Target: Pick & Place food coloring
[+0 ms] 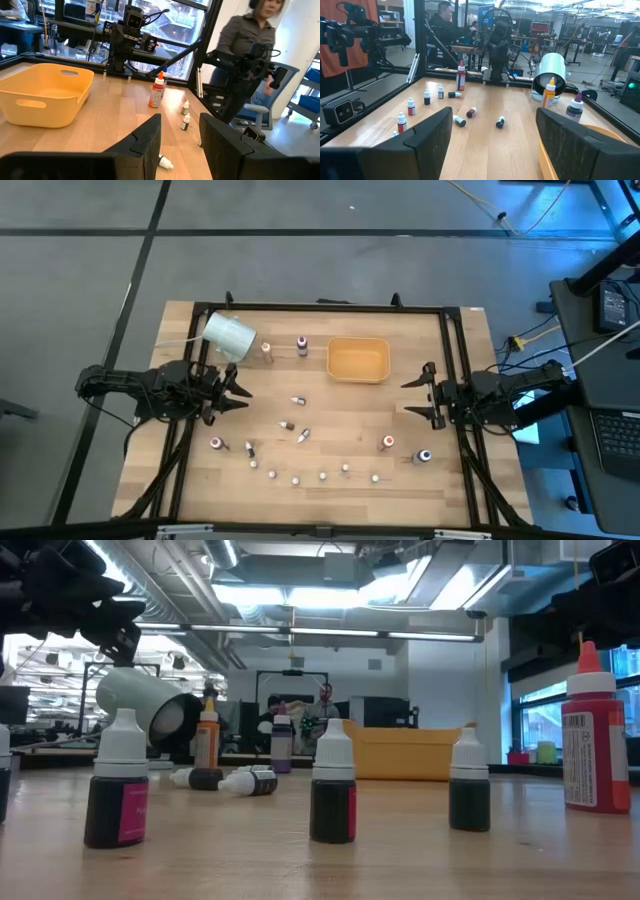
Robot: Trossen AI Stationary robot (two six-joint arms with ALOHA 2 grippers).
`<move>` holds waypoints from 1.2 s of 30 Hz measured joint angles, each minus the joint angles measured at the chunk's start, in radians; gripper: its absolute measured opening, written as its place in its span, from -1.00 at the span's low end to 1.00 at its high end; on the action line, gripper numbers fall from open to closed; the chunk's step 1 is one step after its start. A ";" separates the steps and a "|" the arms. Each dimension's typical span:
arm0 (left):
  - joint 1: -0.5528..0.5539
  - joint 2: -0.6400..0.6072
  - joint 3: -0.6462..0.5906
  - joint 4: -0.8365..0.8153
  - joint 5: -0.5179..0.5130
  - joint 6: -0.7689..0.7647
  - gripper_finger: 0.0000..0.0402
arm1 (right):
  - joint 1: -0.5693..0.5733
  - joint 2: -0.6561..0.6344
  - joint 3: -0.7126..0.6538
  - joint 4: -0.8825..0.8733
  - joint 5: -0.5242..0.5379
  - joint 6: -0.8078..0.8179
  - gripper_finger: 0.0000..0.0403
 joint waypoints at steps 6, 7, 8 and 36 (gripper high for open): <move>0.000 0.000 0.000 0.000 0.000 0.000 -0.35 | 0.000 0.000 0.000 0.000 0.000 0.000 0.44; 0.000 0.000 0.000 0.000 0.000 0.000 -0.35 | 0.000 0.000 0.000 0.000 0.000 0.000 0.44; 0.000 0.000 0.000 0.000 0.000 0.000 -0.35 | 0.000 0.000 0.000 0.000 0.000 0.000 0.44; 0.000 0.000 0.000 0.000 0.000 0.000 -0.35 | 0.000 0.000 0.000 0.080 -0.049 0.327 0.44</move>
